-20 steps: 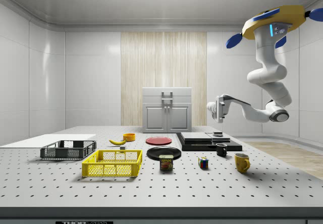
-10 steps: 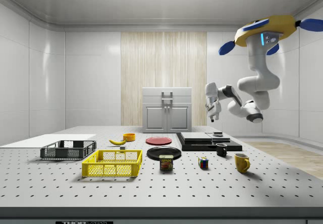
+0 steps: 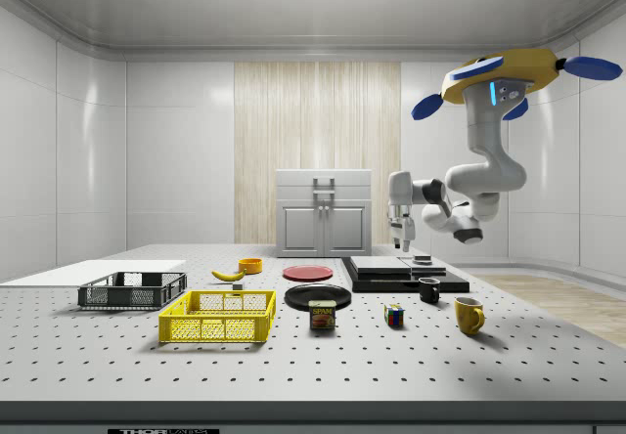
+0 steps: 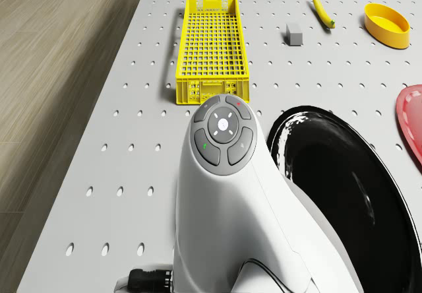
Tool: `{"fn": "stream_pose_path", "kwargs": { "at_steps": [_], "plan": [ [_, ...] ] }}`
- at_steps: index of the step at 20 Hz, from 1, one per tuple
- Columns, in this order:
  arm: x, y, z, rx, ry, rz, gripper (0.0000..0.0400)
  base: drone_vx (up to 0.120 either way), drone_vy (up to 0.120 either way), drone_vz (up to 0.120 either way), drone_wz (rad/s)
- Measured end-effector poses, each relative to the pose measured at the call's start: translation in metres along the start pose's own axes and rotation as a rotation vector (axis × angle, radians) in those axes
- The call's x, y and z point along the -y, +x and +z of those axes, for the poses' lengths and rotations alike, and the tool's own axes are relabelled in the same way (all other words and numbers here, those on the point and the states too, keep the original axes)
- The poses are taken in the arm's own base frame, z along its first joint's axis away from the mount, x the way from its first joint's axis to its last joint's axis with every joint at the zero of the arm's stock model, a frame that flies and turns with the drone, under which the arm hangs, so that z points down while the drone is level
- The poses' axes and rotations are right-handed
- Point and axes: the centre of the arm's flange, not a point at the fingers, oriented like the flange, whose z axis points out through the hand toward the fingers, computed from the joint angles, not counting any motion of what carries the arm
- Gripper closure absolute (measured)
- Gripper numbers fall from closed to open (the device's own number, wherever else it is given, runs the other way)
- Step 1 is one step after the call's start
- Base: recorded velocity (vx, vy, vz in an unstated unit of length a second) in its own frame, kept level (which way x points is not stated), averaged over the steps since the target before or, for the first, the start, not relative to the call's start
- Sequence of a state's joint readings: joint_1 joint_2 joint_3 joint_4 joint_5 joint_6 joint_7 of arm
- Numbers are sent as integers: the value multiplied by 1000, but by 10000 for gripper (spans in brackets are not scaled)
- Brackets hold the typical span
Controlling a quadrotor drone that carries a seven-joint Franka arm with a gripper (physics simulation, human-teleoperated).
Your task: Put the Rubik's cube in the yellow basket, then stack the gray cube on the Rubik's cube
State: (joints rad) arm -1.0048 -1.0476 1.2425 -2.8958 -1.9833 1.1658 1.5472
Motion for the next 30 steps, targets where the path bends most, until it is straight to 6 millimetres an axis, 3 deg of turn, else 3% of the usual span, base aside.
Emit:
{"fn": "stream_pose_path", "kwargs": {
  "at_steps": [8, 30],
  "plan": [
    [2, -2, 0, -22, -20, -1, 0, 0, -45, -120, 0],
    [3, -3, 0, -28, -26, 0, 0, 15, -7, -120, 0]
  ]
}}
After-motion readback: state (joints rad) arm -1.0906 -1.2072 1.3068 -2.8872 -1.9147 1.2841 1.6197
